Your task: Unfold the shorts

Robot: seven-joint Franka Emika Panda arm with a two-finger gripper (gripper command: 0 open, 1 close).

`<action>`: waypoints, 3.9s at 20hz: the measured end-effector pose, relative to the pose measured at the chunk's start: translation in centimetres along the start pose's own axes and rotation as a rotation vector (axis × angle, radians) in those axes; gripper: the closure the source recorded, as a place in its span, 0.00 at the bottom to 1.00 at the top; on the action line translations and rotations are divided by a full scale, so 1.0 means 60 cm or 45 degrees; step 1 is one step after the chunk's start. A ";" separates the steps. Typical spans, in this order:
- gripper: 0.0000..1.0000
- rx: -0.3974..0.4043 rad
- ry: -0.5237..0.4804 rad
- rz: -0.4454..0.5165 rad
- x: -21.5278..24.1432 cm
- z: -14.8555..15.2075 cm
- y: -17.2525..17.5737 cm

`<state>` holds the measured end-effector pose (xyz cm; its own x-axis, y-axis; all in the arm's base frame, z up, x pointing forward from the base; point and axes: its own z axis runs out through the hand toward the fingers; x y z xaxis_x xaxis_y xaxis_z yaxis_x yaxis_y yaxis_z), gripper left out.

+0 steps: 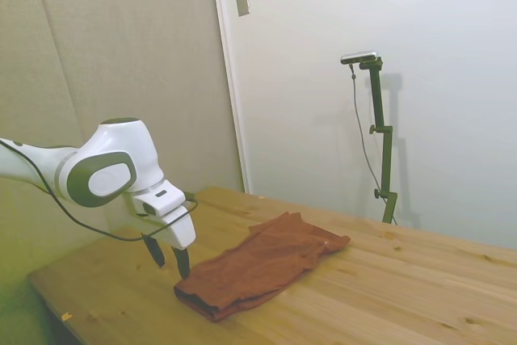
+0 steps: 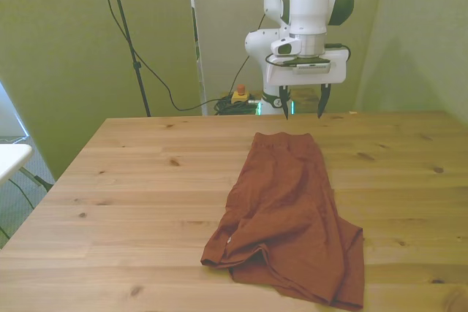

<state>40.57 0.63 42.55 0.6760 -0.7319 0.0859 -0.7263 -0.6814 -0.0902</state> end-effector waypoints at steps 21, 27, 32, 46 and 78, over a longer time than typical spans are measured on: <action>0.00 0.312 -0.564 0.347 0.306 0.062 0.231; 1.00 0.302 -0.670 0.299 0.317 0.125 0.202; 1.00 0.302 -0.702 0.254 0.308 0.134 0.178; 1.00 0.294 -0.709 0.231 0.303 0.138 0.165; 1.00 0.214 -0.540 -0.102 0.179 -0.044 -0.124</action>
<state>52.89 -2.16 46.75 0.7461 -0.5887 -0.3110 -0.6628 -0.7012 -0.2625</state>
